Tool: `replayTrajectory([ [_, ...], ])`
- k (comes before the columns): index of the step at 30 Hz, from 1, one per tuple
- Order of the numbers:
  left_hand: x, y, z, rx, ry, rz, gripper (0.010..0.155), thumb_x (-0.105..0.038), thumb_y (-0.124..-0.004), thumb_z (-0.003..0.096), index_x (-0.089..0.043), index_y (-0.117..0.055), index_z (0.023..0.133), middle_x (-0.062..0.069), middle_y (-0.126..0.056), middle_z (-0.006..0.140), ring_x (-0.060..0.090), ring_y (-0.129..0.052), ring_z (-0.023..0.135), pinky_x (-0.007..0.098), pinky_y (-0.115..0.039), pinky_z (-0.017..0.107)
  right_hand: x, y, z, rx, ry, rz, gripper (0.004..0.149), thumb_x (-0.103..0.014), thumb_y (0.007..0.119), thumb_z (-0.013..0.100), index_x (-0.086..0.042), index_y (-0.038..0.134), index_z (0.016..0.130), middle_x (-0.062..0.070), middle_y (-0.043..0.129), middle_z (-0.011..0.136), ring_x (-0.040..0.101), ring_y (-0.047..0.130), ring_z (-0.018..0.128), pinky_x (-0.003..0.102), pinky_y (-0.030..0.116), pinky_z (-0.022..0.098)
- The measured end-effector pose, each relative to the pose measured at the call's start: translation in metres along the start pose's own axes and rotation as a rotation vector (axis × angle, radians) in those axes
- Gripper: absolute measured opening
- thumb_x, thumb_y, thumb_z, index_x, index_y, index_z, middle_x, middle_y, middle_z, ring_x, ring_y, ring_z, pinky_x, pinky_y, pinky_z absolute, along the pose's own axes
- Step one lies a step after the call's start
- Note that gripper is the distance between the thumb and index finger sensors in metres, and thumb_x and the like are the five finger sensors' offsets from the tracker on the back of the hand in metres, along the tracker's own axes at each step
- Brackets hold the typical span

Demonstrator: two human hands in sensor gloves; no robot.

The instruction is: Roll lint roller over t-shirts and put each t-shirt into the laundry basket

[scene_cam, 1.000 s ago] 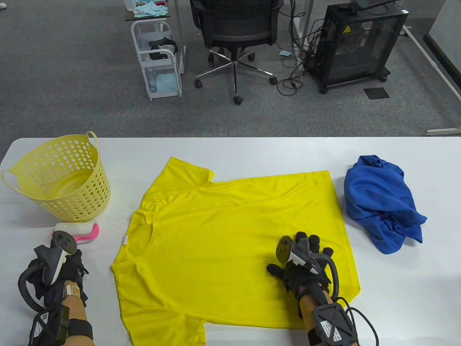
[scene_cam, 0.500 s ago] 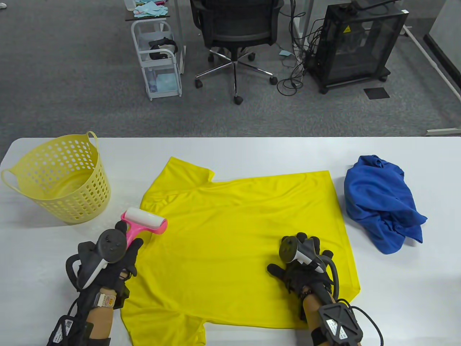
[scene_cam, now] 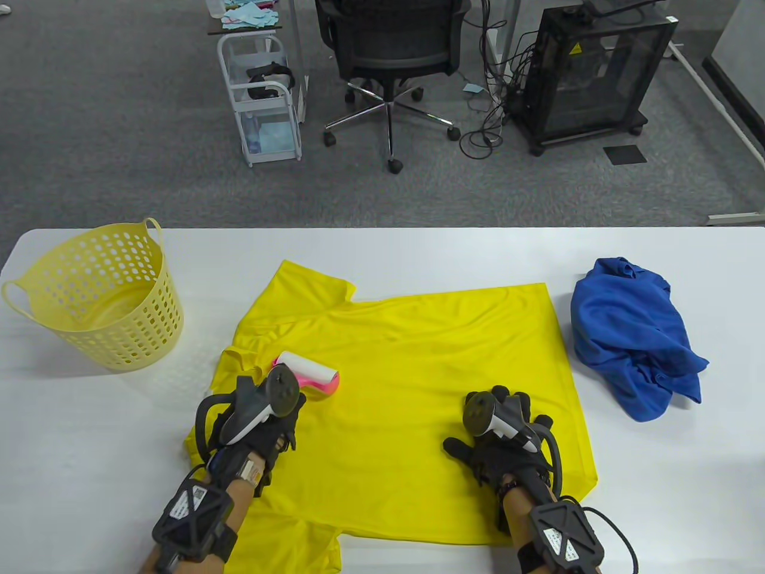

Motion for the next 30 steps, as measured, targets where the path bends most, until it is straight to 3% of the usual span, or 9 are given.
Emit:
replayTrajectory([
  [3,-0.018,0.002,0.019,0.002,0.064,0.013,0.066,-0.060,-0.055,0.0493,-0.025,-0.045,0.104,-0.009,-0.099,0.052,-0.002,-0.111,0.017,0.030,-0.096,0.023,0.000,0.000,0.000,-0.001,-0.001,0.001,0.088,-0.074,0.035,0.034,-0.033,-0.022,0.085,0.017,-0.034,0.091,0.050,-0.027,0.082,0.078,-0.004,0.054],
  [8,-0.021,0.002,0.019,0.000,0.059,0.052,0.067,-0.060,-0.054,0.0490,-0.024,-0.044,0.104,-0.010,-0.100,0.052,-0.002,-0.111,0.017,0.030,-0.096,0.023,0.000,0.000,0.000,-0.003,-0.002,0.004,0.087,-0.074,0.035,0.034,-0.033,-0.022,0.085,0.017,-0.034,0.091,0.050,-0.028,0.082,0.078,-0.005,0.054],
  [11,-0.013,0.000,0.002,0.013,0.007,0.072,0.067,-0.060,-0.055,0.0491,-0.023,-0.044,0.104,-0.009,-0.100,0.052,-0.001,-0.112,0.017,0.031,-0.096,0.023,0.000,0.000,0.000,-0.003,-0.002,0.004,0.088,-0.074,0.035,0.034,-0.033,-0.023,0.085,0.017,-0.034,0.091,0.050,-0.028,0.082,0.077,-0.005,0.054],
  [15,0.003,-0.002,-0.042,0.043,-0.066,0.197,0.067,-0.060,-0.054,0.0495,-0.023,-0.045,0.104,-0.009,-0.100,0.052,-0.001,-0.112,0.016,0.031,-0.097,0.023,0.000,0.000,0.000,-0.005,0.002,0.005,0.088,-0.074,0.035,0.034,-0.033,-0.023,0.085,0.017,-0.035,0.091,0.049,-0.028,0.082,0.077,-0.005,0.054],
  [22,0.043,-0.012,-0.114,0.126,-0.161,0.227,0.067,-0.060,-0.054,0.0505,-0.021,-0.045,0.105,-0.009,-0.101,0.050,-0.002,-0.112,0.015,0.030,-0.097,0.022,0.001,0.000,0.000,-0.004,0.006,0.003,0.088,-0.074,0.035,0.033,-0.033,-0.023,0.085,0.017,-0.035,0.091,0.049,-0.028,0.082,0.077,-0.005,0.055],
  [26,0.053,-0.012,-0.126,0.144,-0.186,0.246,0.067,-0.060,-0.055,0.0502,-0.021,-0.046,0.104,-0.009,-0.101,0.049,-0.002,-0.112,0.014,0.030,-0.097,0.021,0.001,0.000,-0.001,-0.003,0.010,-0.001,0.088,-0.074,0.035,0.033,-0.033,-0.023,0.084,0.016,-0.034,0.091,0.049,-0.028,0.083,0.077,-0.004,0.055],
  [30,0.044,-0.010,-0.115,0.123,-0.185,0.259,0.067,-0.060,-0.056,0.0501,-0.021,-0.047,0.104,-0.008,-0.101,0.049,-0.001,-0.112,0.013,0.031,-0.097,0.021,0.001,0.000,-0.001,-0.003,0.012,-0.003,0.087,-0.074,0.035,0.033,-0.033,-0.023,0.084,0.016,-0.034,0.091,0.049,-0.028,0.083,0.077,-0.004,0.055],
])
Point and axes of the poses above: the tracker on the back of each hand, its own x axis roughly to the little-finger side, its own z axis roughly from the wrist to the fingertips, y = z × x, the point moved 5 cm from there along z, roughly from the wrist to the fingertips
